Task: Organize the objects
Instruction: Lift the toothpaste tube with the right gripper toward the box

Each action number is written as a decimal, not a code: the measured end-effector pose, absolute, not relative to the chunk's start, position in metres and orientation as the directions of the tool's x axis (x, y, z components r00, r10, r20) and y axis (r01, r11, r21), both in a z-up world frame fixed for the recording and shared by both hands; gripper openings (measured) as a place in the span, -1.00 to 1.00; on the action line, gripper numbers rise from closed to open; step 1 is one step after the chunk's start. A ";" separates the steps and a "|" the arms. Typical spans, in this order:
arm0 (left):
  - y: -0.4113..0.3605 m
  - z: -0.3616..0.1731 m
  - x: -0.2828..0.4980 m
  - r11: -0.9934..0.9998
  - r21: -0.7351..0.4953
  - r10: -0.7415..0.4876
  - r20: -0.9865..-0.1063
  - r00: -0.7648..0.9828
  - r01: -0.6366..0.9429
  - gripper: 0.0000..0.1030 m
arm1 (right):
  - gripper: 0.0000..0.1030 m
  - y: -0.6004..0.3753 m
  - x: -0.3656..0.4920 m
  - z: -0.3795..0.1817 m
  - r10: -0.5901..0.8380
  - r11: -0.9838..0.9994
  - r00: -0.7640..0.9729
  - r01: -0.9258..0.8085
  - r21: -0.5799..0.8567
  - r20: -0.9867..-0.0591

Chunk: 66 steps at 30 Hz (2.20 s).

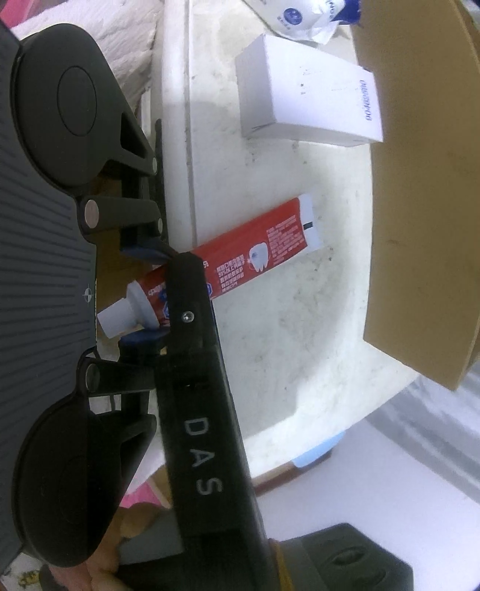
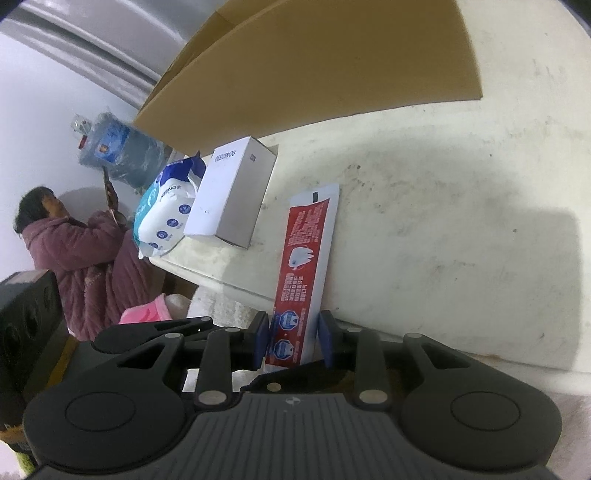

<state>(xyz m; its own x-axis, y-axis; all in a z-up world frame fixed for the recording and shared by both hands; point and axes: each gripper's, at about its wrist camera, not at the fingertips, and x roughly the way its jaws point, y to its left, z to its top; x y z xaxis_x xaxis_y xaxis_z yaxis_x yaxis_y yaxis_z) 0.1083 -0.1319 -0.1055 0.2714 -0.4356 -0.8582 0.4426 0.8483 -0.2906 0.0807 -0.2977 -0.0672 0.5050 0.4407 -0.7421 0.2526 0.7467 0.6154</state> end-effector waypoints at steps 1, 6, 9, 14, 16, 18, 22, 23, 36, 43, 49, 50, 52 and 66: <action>-0.132 -0.105 0.108 0.848 -0.288 -0.435 -0.858 0.274 0.444 -0.31 | -0.37 -0.298 0.081 -0.067 0.442 0.744 0.507 0.253 0.618 -0.740; -0.134 -0.101 0.106 0.849 -0.272 -0.428 -0.856 0.289 0.453 -0.31 | -0.37 -0.297 0.080 -0.064 0.442 0.745 0.516 0.245 0.620 -0.734; -0.136 -0.099 0.105 0.852 -0.259 -0.420 -0.856 0.300 0.455 -0.31 | -0.37 -0.297 0.080 -0.063 0.445 0.743 0.520 0.240 0.624 -0.729; -0.136 -0.096 0.103 0.853 -0.247 -0.416 -0.854 0.312 0.461 -0.31 | -0.36 -0.296 0.079 -0.060 0.447 0.748 0.523 0.226 0.624 -0.725; -0.136 -0.094 0.103 0.852 -0.238 -0.413 -0.852 0.321 0.466 -0.31 | -0.36 -0.296 0.079 -0.058 0.446 0.749 0.528 0.222 0.624 -0.723; -0.138 -0.092 0.103 0.853 -0.230 -0.410 -0.851 0.328 0.469 -0.31 | -0.36 -0.296 0.078 -0.056 0.445 0.749 0.533 0.219 0.626 -0.719; -0.141 -0.088 0.102 0.852 -0.214 -0.405 -0.848 0.343 0.477 -0.31 | -0.36 -0.297 0.077 -0.053 0.444 0.747 0.543 0.215 0.629 -0.713; -0.141 -0.088 0.102 0.852 -0.211 -0.404 -0.847 0.346 0.479 -0.31 | -0.36 -0.297 0.077 -0.052 0.443 0.747 0.545 0.215 0.629 -0.712; -0.145 -0.074 0.100 0.846 -0.181 -0.409 -0.824 0.393 0.502 -0.31 | -0.36 -0.300 0.076 -0.037 0.430 0.758 0.582 0.184 0.626 -0.691; -0.143 -0.064 0.098 0.844 -0.164 -0.414 -0.805 0.425 0.511 -0.31 | -0.36 -0.299 0.076 -0.027 0.417 0.769 0.607 0.161 0.618 -0.677; -0.143 -0.052 0.097 0.845 -0.144 -0.415 -0.784 0.462 0.515 -0.31 | -0.36 -0.300 0.077 -0.015 0.410 0.778 0.630 0.136 0.614 -0.659; -0.144 -0.050 0.097 0.846 -0.139 -0.413 -0.781 0.468 0.515 -0.31 | -0.36 -0.300 0.077 -0.014 0.409 0.779 0.634 0.131 0.613 -0.656; -0.145 -0.047 0.097 0.847 -0.131 -0.412 -0.775 0.480 0.515 -0.31 | -0.36 -0.301 0.078 -0.009 0.408 0.782 0.642 0.122 0.611 -0.650; -0.140 -0.014 0.104 0.857 -0.088 -0.412 -0.710 0.571 0.508 -0.31 | -0.36 -0.302 0.092 0.023 0.398 0.804 0.695 0.049 0.592 -0.598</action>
